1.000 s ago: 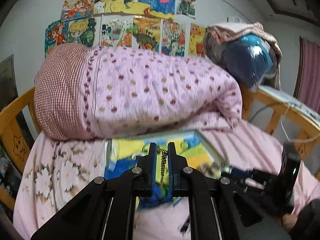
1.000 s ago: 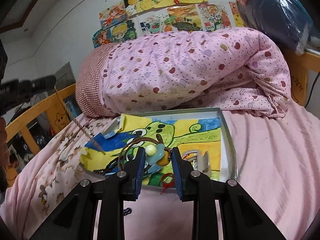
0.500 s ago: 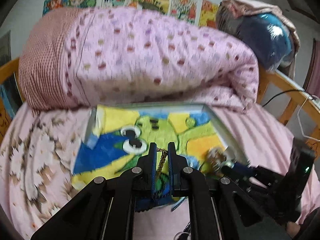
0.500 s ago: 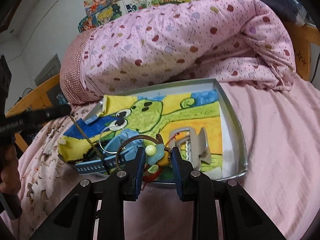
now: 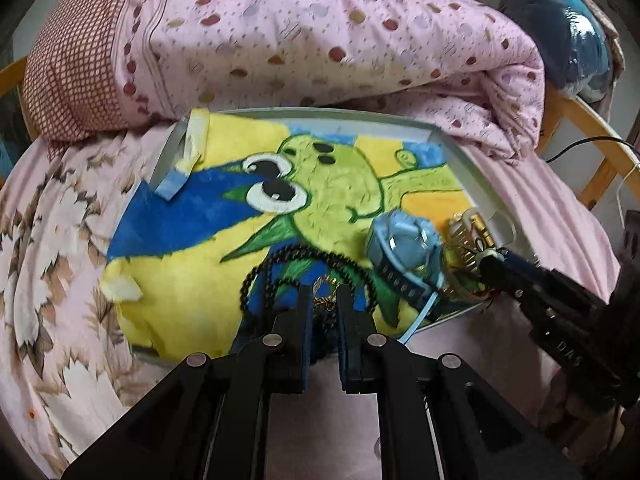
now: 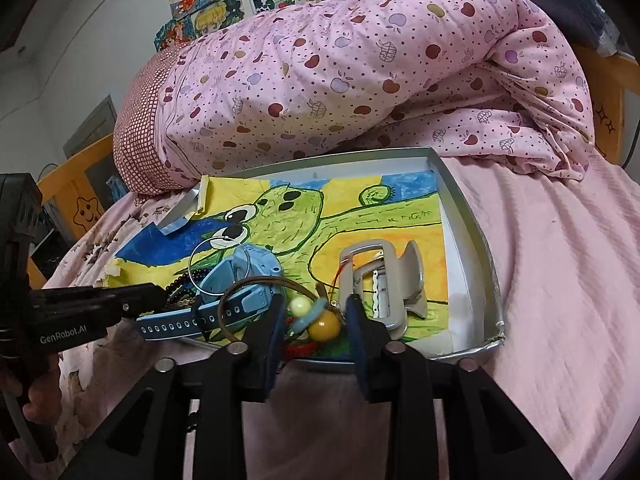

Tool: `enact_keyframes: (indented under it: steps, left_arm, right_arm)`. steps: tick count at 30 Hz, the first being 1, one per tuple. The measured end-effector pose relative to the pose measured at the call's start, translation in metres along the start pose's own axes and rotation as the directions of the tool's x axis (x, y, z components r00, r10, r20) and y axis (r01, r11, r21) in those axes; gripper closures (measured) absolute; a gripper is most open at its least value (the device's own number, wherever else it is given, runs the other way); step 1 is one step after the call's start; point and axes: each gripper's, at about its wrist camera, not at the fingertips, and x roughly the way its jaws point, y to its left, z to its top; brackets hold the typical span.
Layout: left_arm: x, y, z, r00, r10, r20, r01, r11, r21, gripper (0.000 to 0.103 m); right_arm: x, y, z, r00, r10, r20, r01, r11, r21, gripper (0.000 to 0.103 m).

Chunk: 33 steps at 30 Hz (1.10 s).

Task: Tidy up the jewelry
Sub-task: 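Open both tools over the tray and withdraw them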

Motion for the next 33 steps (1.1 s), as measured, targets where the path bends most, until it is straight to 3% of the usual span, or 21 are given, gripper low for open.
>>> enact_keyframes:
  steps: [1, 4, 8, 11, 15, 16, 20, 27, 33]
  left_arm:
    - [0.001, 0.001, -0.001, 1.000, -0.002, -0.007, 0.002, 1.000, -0.006, 0.094]
    - [-0.001, 0.005, -0.002, 1.000, -0.006, -0.021, 0.005, 0.999, -0.034, 0.092]
    - [-0.012, 0.011, -0.001, 1.000, -0.010, 0.010, 0.010, 0.997, -0.079, 0.060]
    - [-0.025, 0.014, 0.001, 0.999, -0.014, 0.047, 0.019, 0.994, -0.112, 0.052]
    - [-0.046, 0.013, 0.002, 0.996, 0.004, 0.093, 0.009, 0.991, -0.132, 0.027]
    - [-0.052, 0.013, 0.001, 0.994, 0.002, 0.109, 0.013, 0.991, -0.134, 0.026]
    - [-0.075, 0.006, -0.001, 0.987, 0.013, 0.162, 0.005, 0.994, -0.112, 0.009]
    - [-0.117, -0.005, -0.015, 0.966, 0.039, 0.254, -0.017, 0.996, -0.090, 0.002]
    - [-0.149, -0.008, -0.032, 0.951, 0.046, 0.305, -0.015, 0.994, -0.104, 0.002]
  right_arm:
    - [-0.002, 0.000, 0.000, 1.000, -0.008, 0.007, 0.008, 1.000, -0.004, 0.054]
    - [-0.006, 0.001, 0.003, 1.000, -0.026, 0.016, 0.026, 1.000, -0.014, 0.053]
    - [-0.016, -0.004, 0.008, 0.997, -0.061, 0.042, 0.062, 0.998, -0.011, 0.047]
    - [-0.030, -0.007, 0.012, 0.994, -0.071, 0.081, 0.070, 0.997, 0.014, 0.033]
    - [-0.054, -0.008, 0.019, 0.989, -0.069, 0.135, 0.065, 0.997, 0.030, 0.017]
    - [-0.061, -0.007, 0.021, 0.986, -0.067, 0.152, 0.063, 0.998, 0.031, 0.011]
    - [-0.086, -0.001, 0.027, 0.976, -0.058, 0.210, 0.055, 0.998, 0.021, 0.005]
    - [-0.134, 0.015, 0.030, 0.955, -0.046, 0.295, 0.055, 0.998, -0.023, 0.000]
    - [-0.167, 0.030, 0.021, 0.949, -0.026, 0.315, 0.048, 0.997, -0.060, 0.000]
